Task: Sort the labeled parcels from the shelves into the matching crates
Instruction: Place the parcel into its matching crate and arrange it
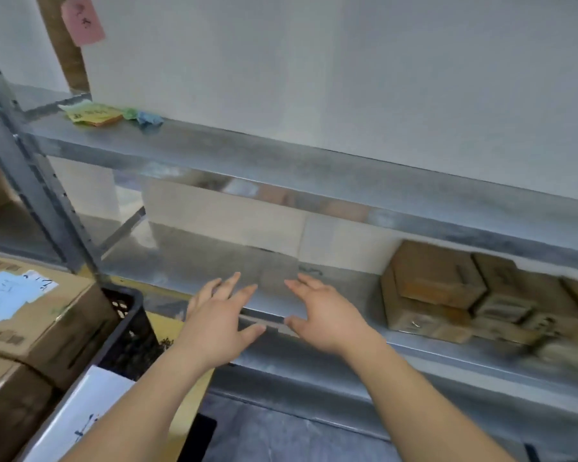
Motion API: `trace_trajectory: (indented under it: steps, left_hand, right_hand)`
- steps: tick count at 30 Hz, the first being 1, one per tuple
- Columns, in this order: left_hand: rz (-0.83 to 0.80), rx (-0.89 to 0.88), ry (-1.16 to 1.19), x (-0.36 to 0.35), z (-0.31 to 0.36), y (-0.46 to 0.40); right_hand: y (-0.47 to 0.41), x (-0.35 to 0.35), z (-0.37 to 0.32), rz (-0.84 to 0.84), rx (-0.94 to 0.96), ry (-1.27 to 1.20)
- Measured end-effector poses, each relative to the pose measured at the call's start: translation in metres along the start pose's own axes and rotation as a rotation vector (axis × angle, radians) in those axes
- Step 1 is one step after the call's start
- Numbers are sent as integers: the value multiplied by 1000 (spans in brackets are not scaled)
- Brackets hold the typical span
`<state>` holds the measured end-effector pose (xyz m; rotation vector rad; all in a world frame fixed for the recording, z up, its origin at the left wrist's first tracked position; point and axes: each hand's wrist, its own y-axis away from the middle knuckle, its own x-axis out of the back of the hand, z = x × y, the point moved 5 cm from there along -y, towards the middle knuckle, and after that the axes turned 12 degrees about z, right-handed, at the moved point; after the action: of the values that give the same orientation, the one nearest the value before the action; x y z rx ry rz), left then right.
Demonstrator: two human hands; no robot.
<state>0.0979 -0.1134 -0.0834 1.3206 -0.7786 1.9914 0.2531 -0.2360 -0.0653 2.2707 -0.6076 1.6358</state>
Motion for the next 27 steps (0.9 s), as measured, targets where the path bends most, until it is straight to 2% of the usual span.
trace_trajectory:
  steps: [10, 18, 27]
  left_hand:
    - [-108, -198, 61, -49, 151, -36]
    - [-227, -177, 146, -118, 257, -79]
    - [-268, -119, 130, -175, 333, -149]
  right_hand:
    - [65, 66, 142, 133, -261, 10]
    - [79, 92, 270, 128, -402, -29]
    - [34, 72, 349, 8, -292, -34]
